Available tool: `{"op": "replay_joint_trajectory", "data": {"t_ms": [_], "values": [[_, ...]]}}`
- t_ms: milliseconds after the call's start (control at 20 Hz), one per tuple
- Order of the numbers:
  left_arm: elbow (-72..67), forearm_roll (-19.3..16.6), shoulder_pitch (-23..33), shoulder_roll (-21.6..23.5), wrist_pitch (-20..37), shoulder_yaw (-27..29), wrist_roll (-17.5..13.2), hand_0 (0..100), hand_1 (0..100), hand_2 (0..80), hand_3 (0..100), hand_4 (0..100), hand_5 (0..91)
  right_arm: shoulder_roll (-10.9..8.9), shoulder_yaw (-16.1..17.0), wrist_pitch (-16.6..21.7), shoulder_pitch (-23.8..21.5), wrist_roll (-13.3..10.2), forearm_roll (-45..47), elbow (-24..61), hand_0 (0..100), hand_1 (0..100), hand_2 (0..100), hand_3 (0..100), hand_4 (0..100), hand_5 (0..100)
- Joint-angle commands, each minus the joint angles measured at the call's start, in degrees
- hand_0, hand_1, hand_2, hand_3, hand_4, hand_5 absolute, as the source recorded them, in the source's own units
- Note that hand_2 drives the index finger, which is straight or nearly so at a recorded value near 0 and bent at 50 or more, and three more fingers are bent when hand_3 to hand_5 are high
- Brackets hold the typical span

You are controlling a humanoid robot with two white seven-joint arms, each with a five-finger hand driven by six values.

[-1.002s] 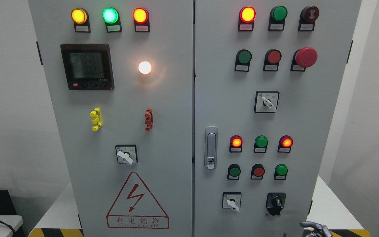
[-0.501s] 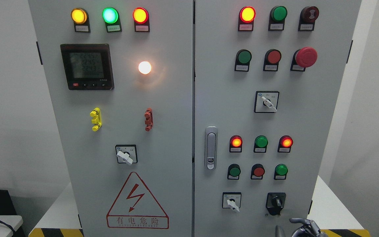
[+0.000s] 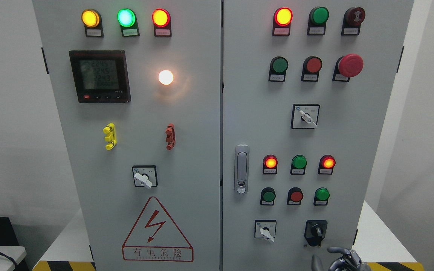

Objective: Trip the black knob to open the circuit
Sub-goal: 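Raise the right hand up toward the black rotary knob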

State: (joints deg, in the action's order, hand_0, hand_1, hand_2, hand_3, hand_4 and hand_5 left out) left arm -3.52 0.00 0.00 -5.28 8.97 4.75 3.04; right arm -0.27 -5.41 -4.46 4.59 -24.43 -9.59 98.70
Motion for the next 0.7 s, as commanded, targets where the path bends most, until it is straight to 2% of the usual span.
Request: {"op": "replay_joint_trajectory", "data": {"t_ms": [0, 351, 651], "values": [[0.00, -1.93, -0.44, 0.00, 0.00, 0.00, 0.04, 12, 39, 0.0, 0, 0, 0.0, 1.41, -0.13, -0.02, 1.20, -0.53, -0.26, -3.94, 20, 76, 44, 85, 89, 92], [0.00, -1.93, -0.44, 0.00, 0.00, 0.00, 0.04, 12, 39, 0.0, 0, 0, 0.0, 1.77, -0.04, -0.02, 2.96, -0.97, -0.17, -6.41, 20, 75, 44, 84, 89, 91], [0.00, -1.93, -0.44, -0.08, 0.00, 0.00, 0.04, 12, 39, 0.0, 0, 0, 0.0, 1.68, 1.28, 0.07, 4.72, -1.41, -0.17, -8.43, 21, 74, 44, 84, 89, 91]]}}
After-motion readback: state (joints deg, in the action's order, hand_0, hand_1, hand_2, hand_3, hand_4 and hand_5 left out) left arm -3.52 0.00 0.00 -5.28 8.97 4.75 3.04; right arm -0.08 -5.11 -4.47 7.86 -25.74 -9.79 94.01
